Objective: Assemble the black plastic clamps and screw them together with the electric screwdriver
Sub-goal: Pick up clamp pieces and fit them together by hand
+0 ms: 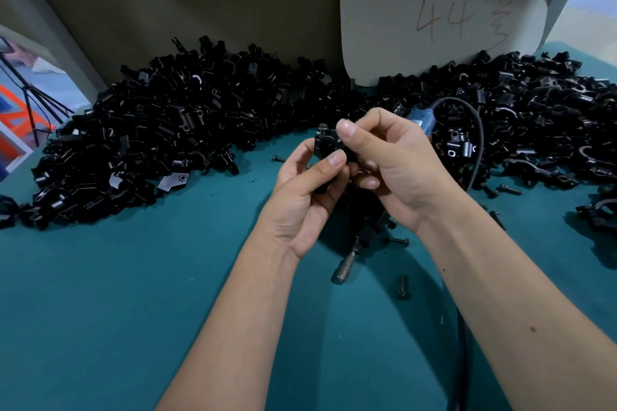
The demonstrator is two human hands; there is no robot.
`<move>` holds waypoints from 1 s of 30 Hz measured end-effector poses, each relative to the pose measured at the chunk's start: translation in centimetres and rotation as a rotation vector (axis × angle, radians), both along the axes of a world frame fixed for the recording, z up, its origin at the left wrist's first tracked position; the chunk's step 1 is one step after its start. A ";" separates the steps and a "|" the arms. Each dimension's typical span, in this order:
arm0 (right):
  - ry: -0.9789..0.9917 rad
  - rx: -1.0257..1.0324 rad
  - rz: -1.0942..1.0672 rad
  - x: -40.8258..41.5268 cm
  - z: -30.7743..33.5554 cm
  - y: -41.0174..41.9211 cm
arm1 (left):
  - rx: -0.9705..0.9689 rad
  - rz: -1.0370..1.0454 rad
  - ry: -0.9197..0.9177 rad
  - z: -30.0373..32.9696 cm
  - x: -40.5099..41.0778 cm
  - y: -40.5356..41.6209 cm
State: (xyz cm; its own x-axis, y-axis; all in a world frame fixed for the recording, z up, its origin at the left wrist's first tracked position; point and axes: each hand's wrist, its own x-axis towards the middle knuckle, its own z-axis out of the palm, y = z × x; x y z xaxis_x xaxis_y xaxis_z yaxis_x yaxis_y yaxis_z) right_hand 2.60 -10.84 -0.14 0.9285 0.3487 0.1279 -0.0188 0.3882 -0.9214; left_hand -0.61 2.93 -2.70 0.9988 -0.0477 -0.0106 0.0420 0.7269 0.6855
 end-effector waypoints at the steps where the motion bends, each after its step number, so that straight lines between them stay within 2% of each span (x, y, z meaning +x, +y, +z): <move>1: 0.001 0.017 0.034 -0.1 0.0 -0.1 | -0.017 0.002 0.003 0.0 0.0 0.1; 7: -0.005 0.013 -0.006 0.0 -0.2 0.3 | 0.037 0.000 -0.028 0.2 0.0 0.5; 11: -0.004 0.045 0.061 0.2 -0.2 -0.2 | 0.008 0.019 -0.011 0.1 0.1 0.7; 17: -0.010 0.023 -0.040 0.2 -0.2 0.2 | 0.041 -0.015 -0.028 0.2 -0.1 0.2; 22: -0.011 0.052 0.055 0.1 -0.2 -0.5 | 0.023 0.000 -0.019 0.0 -0.1 0.7; 27: -0.026 0.024 -0.112 0.0 -0.4 0.3 | 0.117 0.034 -0.035 -0.1 -0.1 0.6; 30: -0.104 -0.012 -0.131 -0.3 -0.3 0.6 | 0.284 0.076 -0.111 -0.2 0.0 0.5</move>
